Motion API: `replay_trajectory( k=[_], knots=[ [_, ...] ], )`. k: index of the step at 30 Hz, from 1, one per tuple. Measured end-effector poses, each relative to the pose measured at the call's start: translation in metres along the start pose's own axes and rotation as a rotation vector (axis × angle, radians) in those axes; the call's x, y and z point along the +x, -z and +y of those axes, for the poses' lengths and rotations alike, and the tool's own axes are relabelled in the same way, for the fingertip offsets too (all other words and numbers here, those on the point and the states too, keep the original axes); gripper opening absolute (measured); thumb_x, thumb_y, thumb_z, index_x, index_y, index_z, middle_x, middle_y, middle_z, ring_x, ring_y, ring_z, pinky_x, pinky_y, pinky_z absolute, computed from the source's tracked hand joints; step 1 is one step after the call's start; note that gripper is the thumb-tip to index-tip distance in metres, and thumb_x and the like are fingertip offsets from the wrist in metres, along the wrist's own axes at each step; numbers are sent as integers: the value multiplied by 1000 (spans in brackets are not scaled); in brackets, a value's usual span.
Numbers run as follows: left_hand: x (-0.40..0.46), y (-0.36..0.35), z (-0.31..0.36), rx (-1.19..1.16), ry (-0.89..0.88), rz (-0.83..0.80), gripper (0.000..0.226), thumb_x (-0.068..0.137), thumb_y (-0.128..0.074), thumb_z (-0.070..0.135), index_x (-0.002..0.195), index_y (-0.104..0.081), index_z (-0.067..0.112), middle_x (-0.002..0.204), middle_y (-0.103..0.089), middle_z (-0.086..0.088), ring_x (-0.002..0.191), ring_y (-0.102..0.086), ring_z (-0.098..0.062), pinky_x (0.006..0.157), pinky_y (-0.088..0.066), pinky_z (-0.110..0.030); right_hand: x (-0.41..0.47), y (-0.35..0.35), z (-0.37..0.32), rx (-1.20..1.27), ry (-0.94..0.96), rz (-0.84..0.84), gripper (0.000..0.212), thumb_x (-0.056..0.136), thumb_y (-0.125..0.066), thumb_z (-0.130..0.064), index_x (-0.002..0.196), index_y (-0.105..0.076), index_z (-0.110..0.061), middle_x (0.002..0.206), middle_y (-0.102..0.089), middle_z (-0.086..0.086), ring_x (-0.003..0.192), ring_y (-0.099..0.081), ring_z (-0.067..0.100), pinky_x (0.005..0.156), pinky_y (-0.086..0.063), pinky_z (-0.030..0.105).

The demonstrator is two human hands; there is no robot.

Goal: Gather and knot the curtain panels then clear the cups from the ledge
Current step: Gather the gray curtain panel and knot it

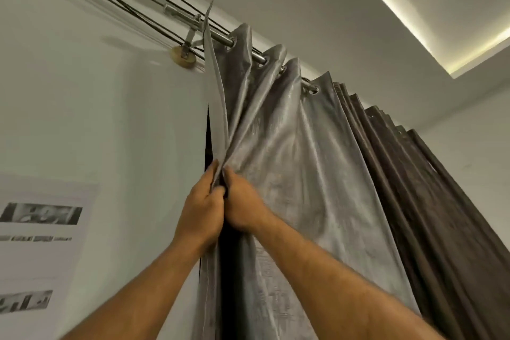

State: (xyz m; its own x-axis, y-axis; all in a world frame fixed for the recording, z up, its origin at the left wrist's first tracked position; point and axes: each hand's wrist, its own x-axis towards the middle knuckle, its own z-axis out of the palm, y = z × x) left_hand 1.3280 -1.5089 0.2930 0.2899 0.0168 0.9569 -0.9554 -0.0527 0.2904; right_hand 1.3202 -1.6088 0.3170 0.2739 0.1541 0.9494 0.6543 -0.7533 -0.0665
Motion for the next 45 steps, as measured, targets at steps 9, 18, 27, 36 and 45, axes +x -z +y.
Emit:
replay_trajectory(
  k=[9, 18, 27, 36, 45],
  knots=[
    [15, -23, 41, 31, -82, 134, 38, 96, -64, 17, 133, -62, 27, 108, -75, 7, 96, -72, -6, 89, -56, -28, -7, 58, 16, 379, 41, -293, 33, 87, -60, -2, 117, -65, -13, 107, -73, 12, 103, -71, 25, 88, -60, 33],
    [17, -70, 26, 381, -10, 110, 63, 106, -30, 17, 162, -7, 35, 168, -20, 7, 147, -38, -20, 121, -33, -41, -33, 142, 153, -272, -590, 510, 101, 86, -71, -50, 161, -15, -13, 166, -15, 18, 156, -11, 36, 125, -10, 56],
    [59, -152, 52, 462, 72, -183, 62, 103, -34, 3, 160, -26, 26, 155, -45, -7, 139, -44, -28, 113, -28, -27, -62, 184, 236, 146, -680, 235, 47, 86, -77, -16, 129, -60, -12, 104, -70, 2, 90, -68, 20, 81, -57, 37],
    [51, -120, 81, 493, 122, -368, 32, 97, -45, 8, 108, -75, 15, 99, -75, -3, 97, -70, -20, 87, -54, -28, -26, 158, 201, 343, -460, 149, 70, 94, -61, -5, 156, -37, -29, 129, -65, -5, 97, -69, 16, 79, -60, 31],
    [17, -31, 71, 346, 80, -130, 54, 99, -43, 4, 134, -62, 39, 113, -73, 13, 104, -67, -6, 96, -53, -31, 36, 87, 62, 239, -260, 143, 31, 96, -60, -24, 127, -63, -19, 129, -68, 12, 117, -63, 38, 97, -52, 41]
  ],
)
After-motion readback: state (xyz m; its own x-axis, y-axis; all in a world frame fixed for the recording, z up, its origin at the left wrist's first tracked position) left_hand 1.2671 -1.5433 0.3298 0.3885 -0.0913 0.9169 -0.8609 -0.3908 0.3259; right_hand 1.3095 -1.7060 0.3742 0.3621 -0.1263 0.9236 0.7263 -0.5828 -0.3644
